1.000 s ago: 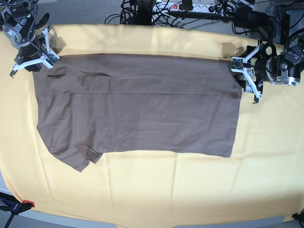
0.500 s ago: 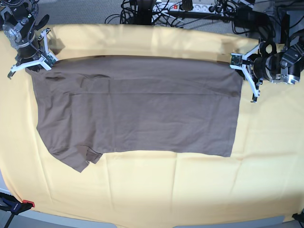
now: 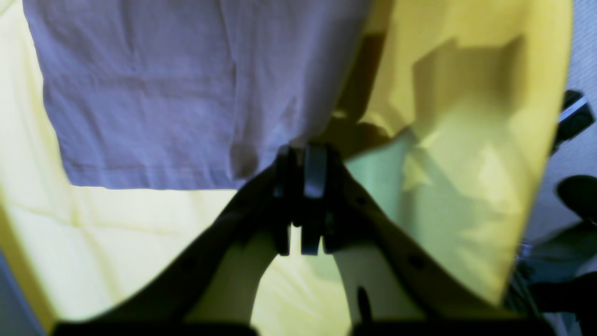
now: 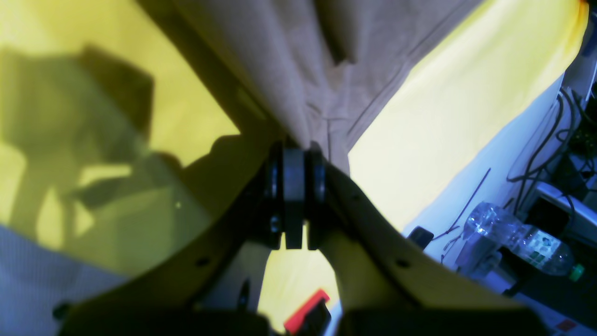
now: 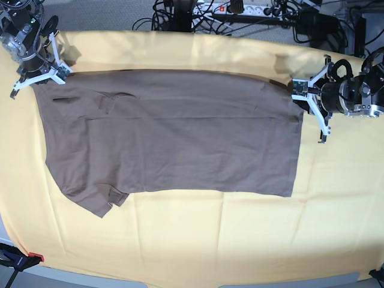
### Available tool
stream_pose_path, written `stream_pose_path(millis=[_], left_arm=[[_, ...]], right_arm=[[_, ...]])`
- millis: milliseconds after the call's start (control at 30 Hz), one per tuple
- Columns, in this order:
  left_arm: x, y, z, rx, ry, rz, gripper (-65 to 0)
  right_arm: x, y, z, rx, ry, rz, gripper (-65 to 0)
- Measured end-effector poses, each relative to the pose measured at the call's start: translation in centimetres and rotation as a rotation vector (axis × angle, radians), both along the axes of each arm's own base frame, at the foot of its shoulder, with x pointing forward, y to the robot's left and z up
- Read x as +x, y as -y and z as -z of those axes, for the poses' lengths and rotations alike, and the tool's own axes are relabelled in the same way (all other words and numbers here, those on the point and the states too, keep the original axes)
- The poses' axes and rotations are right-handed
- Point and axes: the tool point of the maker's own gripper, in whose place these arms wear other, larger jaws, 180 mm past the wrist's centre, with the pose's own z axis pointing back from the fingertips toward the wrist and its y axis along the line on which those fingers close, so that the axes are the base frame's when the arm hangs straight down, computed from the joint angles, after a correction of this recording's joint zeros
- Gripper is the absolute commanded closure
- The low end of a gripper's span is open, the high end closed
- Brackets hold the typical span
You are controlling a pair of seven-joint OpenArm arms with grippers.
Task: Fold the T-shirt properly
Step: 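Pull the shirt edge further toward the robot, then release both grippers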
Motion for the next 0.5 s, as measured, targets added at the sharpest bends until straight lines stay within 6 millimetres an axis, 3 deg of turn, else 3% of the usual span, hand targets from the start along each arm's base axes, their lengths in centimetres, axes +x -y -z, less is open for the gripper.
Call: stream_pose_path(millis=[133,233,500], left_arm=[[-0.6,-0.6,-0.8,-0.003,-0.024,-0.015,0.0],[-1.8,-0.5,-1.4,-0.01,-0.053,-0.005,0.0],[-6.6,-1.5,-0.5,0.048,-0.168,0.043,0.0]], right_arm=[[-1.1,1.2,0.1,-0.025,-0.098,0.025,0.0],[-1.8,1.0,0.1,-0.01,-0.149,0.026,0.0],[-4.4,0.1,0.4,-0.009,-0.231,-0.01,0.0]])
